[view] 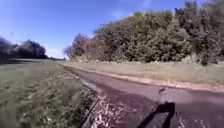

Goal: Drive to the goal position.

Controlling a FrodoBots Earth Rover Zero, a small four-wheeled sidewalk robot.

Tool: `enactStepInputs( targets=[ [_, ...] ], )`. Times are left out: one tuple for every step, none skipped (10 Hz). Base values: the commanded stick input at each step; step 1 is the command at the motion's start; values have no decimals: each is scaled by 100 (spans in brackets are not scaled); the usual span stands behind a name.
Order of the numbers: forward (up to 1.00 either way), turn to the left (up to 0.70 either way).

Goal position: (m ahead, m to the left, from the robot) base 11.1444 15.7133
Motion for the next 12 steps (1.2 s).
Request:
enactStepInputs(
  targets=[
    [85,0],
    [85,0],
    [85,0],
    [85,0],
    [85,0],
    [85,0],
    [85,0],
    [85,0],
    [85,0],
    [85,0],
    [85,0],
    [85,0]
  ],
)
